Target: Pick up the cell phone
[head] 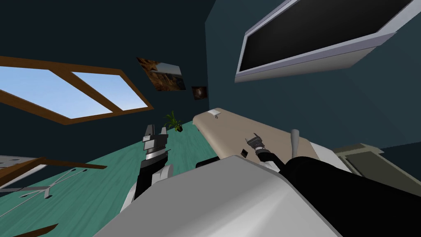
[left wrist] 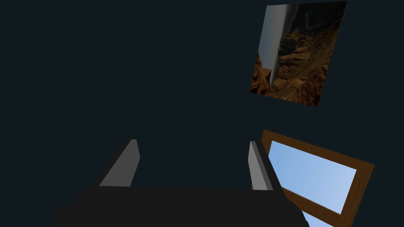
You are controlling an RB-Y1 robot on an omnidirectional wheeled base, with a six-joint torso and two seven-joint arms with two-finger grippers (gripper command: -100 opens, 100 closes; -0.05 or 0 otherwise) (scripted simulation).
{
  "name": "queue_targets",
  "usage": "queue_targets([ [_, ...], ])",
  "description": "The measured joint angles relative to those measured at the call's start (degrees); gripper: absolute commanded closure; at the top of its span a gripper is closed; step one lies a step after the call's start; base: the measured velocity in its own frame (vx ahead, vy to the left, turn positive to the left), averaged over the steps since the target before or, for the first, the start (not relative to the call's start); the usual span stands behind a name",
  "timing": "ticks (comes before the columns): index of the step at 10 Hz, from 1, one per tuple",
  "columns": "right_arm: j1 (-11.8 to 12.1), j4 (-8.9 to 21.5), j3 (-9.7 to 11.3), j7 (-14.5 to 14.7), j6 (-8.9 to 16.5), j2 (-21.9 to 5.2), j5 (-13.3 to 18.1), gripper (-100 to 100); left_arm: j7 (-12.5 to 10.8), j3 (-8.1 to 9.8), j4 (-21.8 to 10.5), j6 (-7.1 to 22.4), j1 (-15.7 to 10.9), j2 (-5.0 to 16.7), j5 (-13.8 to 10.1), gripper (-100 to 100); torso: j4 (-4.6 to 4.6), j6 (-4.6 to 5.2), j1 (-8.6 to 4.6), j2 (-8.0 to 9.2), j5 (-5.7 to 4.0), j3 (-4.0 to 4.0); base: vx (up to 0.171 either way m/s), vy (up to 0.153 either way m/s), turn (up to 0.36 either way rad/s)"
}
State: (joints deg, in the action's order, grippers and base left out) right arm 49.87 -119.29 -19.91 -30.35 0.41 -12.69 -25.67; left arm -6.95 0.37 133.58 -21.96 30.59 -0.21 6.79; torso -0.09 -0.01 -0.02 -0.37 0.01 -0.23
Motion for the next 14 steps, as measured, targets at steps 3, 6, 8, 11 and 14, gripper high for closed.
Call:
queue_targets([
  [3,2.7,3.9,-1.4,-4.7,4.0,0.0,-4.1,-100,0.0,0.00,0.0,0.0,0.0,0.0,0.0,0,-0.02,0.01,0.05,-0.08,0.01,-0.05,0.122,-0.003,0.039],
  [6,4.6,5.2,-2.7,-8.8,8.2,0.6,-6.6,-100,0.0,0.00,0.0,0.0,0.0,0.0,0.0,0,0.01,0.01,0.03,0.07,0.00,0.03,0.102,-0.014,0.055],
  [8,6.0,7.2,-3.5,-11.8,10.1,0.1,-9.0,-100,0.0,0.00,0.0,0.0,0.0,0.0,0.0,0,0.02,0.01,0.01,0.11,0.00,0.05,0.087,-0.011,0.053],
  [11,8.2,9.3,-4.8,-16.2,14.1,0.7,-11.9,-100,0.0,0.00,0.0,0.0,0.0,0.0,0.0,0,0.01,0.00,0.03,0.04,0.01,0.02,0.098,-0.019,0.041],
  [14,10.0,12.9,-5.1,-20.1,16.1,-0.3,-15.4,-100,0.0,0.00,0.0,0.0,0.0,0.0,0.0,0,0.02,0.00,-0.02,0.09,-0.01,0.04,0.092,-0.035,0.051],
])
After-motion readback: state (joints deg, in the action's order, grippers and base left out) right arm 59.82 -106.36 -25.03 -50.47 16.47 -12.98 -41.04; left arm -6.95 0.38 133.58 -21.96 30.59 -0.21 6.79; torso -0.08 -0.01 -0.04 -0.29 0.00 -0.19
